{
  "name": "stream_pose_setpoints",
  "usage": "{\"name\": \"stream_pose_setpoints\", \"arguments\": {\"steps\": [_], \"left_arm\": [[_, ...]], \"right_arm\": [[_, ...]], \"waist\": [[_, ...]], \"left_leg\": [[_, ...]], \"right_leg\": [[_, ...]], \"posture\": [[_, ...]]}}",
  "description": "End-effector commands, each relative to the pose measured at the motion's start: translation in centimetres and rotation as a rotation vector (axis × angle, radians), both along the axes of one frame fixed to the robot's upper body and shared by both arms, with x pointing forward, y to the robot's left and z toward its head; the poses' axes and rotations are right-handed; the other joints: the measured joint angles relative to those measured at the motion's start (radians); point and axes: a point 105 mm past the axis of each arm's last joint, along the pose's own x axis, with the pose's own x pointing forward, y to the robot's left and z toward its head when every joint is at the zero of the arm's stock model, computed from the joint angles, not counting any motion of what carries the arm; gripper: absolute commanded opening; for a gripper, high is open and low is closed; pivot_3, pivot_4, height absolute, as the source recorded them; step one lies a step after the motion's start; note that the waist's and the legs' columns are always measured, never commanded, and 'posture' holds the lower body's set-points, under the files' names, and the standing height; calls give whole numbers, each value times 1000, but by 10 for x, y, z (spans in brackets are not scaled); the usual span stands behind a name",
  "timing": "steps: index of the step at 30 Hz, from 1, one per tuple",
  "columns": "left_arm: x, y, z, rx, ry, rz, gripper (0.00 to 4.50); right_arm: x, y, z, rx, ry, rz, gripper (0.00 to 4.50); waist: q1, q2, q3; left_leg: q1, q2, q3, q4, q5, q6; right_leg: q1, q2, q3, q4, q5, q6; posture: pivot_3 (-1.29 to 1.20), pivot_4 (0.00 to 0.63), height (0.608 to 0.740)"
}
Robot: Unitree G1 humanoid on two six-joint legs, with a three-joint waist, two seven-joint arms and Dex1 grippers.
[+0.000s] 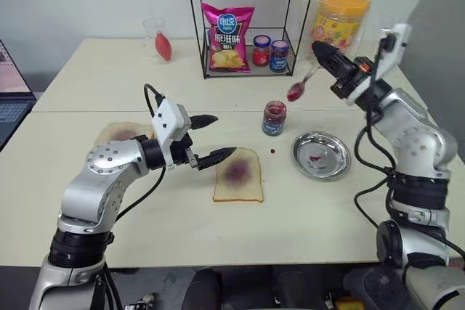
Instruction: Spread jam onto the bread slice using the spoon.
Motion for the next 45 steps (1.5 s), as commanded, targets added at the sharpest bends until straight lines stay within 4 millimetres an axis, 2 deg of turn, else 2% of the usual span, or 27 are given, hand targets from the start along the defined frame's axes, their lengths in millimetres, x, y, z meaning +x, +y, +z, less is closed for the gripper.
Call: {"name": "stream_pose_setpoints", "arguments": {"steps": [1, 11, 25, 31, 37, 45], "left_arm": [[-4, -1, 8, -6, -40, -4, 4500], [-4, -5, 3, 7, -34, -9, 4500], [-4, -13, -5, 40, -22, -37, 4500], [-5, -14, -4, 34, -18, -41, 4500], [-4, -17, -4, 37, -21, -45, 4500], [-2, -18, -4, 37, -26, -43, 4500]], "right_arm": [[7, 8, 5, -90, -95, -17, 12], [27, 21, -27, -260, -131, -40, 12], [41, 33, -68, -341, -88, -66, 12], [45, 31, -73, -247, 11, -86, 12], [49, 24, -65, -26, 139, -94, 12], [53, 14, -60, 134, 238, -109, 12]], "waist": [[3, 0, 0], [2, 0, 0], [1, 0, 0], [0, 0, 0], [0, 0, 0], [0, 0, 0]], "left_leg": [[0, 0, 0, 0, 0, 0], [0, 0, 0, 0, 0, 0], [0, 0, 0, 0, 0, 0], [0, 0, -1, 0, 0, 0], [0, 0, -1, 0, 0, 0], [0, 0, -1, -1, 0, 0]], "right_leg": [[0, 0, 0, 0, 0, 0], [-1, 0, 0, 0, 0, -1], [-1, 0, 0, 1, 0, -1], [-1, 0, 0, 1, 1, -1], [-1, 0, 0, 1, 1, -1], [-1, 0, 0, 1, 1, -1]], "posture": [[0, 150, 740], [0, 150, 740], [0, 150, 740], [0, 150, 740], [0, 150, 740], [0, 150, 740]]}}
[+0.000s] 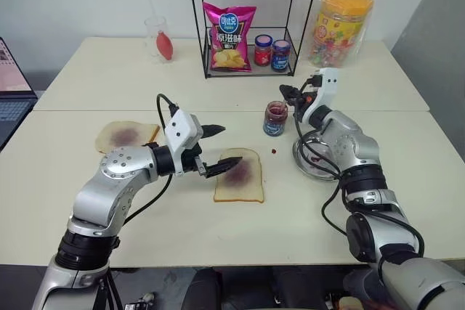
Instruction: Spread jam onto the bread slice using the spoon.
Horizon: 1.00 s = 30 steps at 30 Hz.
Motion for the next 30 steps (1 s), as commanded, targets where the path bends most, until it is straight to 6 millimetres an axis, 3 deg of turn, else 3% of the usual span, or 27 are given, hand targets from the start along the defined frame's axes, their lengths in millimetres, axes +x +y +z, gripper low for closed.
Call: {"name": "stream_pose_setpoints", "arguments": {"steps": [1, 30], "left_arm": [[-1, -3, 11, -4, -54, -11, 4500], [1, -4, 12, -2, -65, -3, 4500]], "right_arm": [[1, -3, 34, 107, -53, -13, 12], [8, -23, 41, 385, 90, -79, 12]], "waist": [[0, 0, 0], [-2, 0, 0]], "left_leg": [[0, 0, 0, 0, 0, 0], [0, 0, 0, 0, 0, 0]], "right_leg": [[0, 0, 0, 0, 0, 0], [0, 0, 0, 0, 0, 0]], "posture": [[0, 150, 740], [0, 150, 740]]}}
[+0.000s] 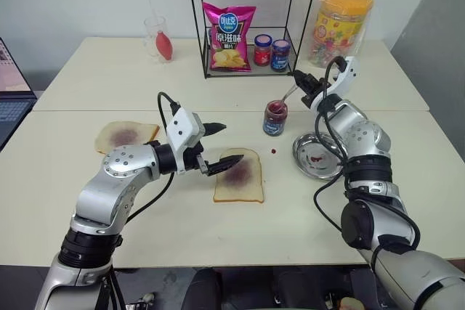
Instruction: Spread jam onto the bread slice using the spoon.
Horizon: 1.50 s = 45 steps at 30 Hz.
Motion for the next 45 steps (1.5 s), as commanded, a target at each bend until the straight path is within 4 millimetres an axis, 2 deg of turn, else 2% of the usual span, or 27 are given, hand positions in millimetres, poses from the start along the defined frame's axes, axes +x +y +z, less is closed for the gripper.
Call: {"name": "stream_pose_setpoints", "arguments": {"steps": [1, 9, 18, 25, 30, 34, 38, 42, 45], "left_arm": [[-1, -3, 12, -4, -56, -13, 4500], [-1, -2, 11, -1, -60, -9, 4500], [1, 9, 15, -5, -62, 14, 4500], [2, 16, 20, -13, -67, 22, 4500], [-8, 24, 14, 31, -44, -7, 4500], [-21, 38, 7, 78, 0, -24, 4500], [-43, 47, -13, 141, 85, -49, 4500], [-61, 51, -27, 163, 159, -65, 4500], [-74, 51, -36, 189, 204, -79, 4500]], "right_arm": [[0, -3, 20, 52, -39, -4, 12], [1, -8, 21, 91, -23, -12, 12], [-4, -23, 28, 119, -38, -22, 12], [-10, -20, 38, 145, -62, 8, 12], [-27, -5, 57, 149, -110, 121, 12], [-56, 20, 70, 111, -149, 278, 12], [-89, 50, 56, -42, -178, 410, 12], [-109, 77, 40, -164, -215, 497, 12], [-116, 93, 25, -258, -253, 530, 12]], "waist": [[0, 0, 0], [-1, 0, 0], [-2, 0, 0], [-5, 0, 0], [-8, 0, 0], [-14, 0, 0], [-21, 0, 0], [-22, 0, 0], [-23, 0, 0]], "left_leg": [[0, 0, 0, 0, 0, 0], [0, 0, 0, 0, 0, 0], [0, 0, 0, 0, 0, 0], [0, 0, 0, -1, 0, 0], [-1, 0, 1, -2, 0, 0], [-1, 1, 1, -5, 0, 0], [-1, 1, 1, -10, 0, 0], [-1, 2, 0, -14, 0, 0], [-1, 2, 1, -15, 0, 0]], "right_leg": [[0, 0, 0, 0, 0, 0], [0, 0, 0, 0, 0, 0], [0, 0, 0, 0, 0, 0], [0, 0, 0, 0, 0, 0], [-2, 0, 0, 0, 0, 0], [-4, 0, 0, 0, 0, 0], [-5, 0, 0, -1, -1, -2], [-7, 0, -1, -1, -3, -4], [-9, 0, 0, -1, -4, -4]], "posture": [[0, 150, 740], [0, 150, 740], [0, 150, 740], [0, 150, 740], [0, 150, 740], [0, 150, 740], [0, 150, 740], [0, 150, 740], [0, 150, 740]]}}
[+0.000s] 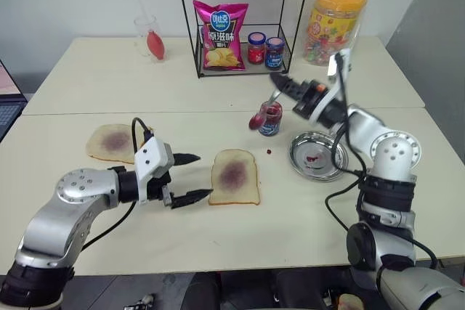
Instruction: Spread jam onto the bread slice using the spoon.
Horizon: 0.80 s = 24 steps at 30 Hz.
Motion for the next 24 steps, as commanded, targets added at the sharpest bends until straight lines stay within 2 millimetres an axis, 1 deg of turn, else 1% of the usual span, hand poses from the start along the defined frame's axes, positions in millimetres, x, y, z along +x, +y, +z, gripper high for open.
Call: {"name": "stream_pose_setpoints", "arguments": {"steps": [1, 5, 6, 8, 13, 20, 24], "left_arm": [[-13, -1, 4, 30, -15, -34, 4500], [-15, 5, -5, 52, 4, 1, 4500], [-15, 6, -7, 56, 8, 7, 4500], [-16, 7, -8, 56, 11, 16, 4500], [-12, 12, -8, 38, 15, 61, 4500], [-11, 15, -7, 34, 18, 81, 4500], [-8, 18, -5, 28, 15, 94, 4500]], "right_arm": [[-16, 21, 2, -75, -150, 63, 12], [-29, 46, -16, -182, -276, 119, 12], [-31, 55, -22, -215, -316, 130, 12], [-33, 63, -29, -242, -369, 130, 12], [-37, 70, -29, -282, -503, 127, 12], [-43, 72, -24, -311, -628, 126, 12], [-48, 76, -24, -316, -669, 135, 12]], "waist": [[0, 0, 0], [0, 0, 0], [0, 0, 0], [0, 0, 0], [2, -1, -1], [1, -1, -1], [1, -1, -1]], "left_leg": [[0, 0, 0, 0, 0, 0], [0, 0, 0, 0, 0, 0], [1, 0, 0, 0, 0, 0], [1, 0, 0, 1, 0, 0], [0, 0, 0, 1, 0, 0], [1, 0, 0, 1, 0, 0], [1, 0, -1, 1, 0, 0]], "right_leg": [[0, 0, 0, 0, 0, 0], [0, 0, 0, 0, -2, 3], [0, 0, 0, 0, -2, 3], [0, 0, 0, 0, -2, 3], [0, 0, 0, 0, -2, 2], [0, 0, -1, 1, 0, -1], [0, 0, -1, 1, 0, -1]], "posture": [[0, 150, 740], [0, 150, 740], [0, 150, 740], [0, 150, 740], [0, 150, 740], [0, 150, 740], [0, 150, 740]]}}
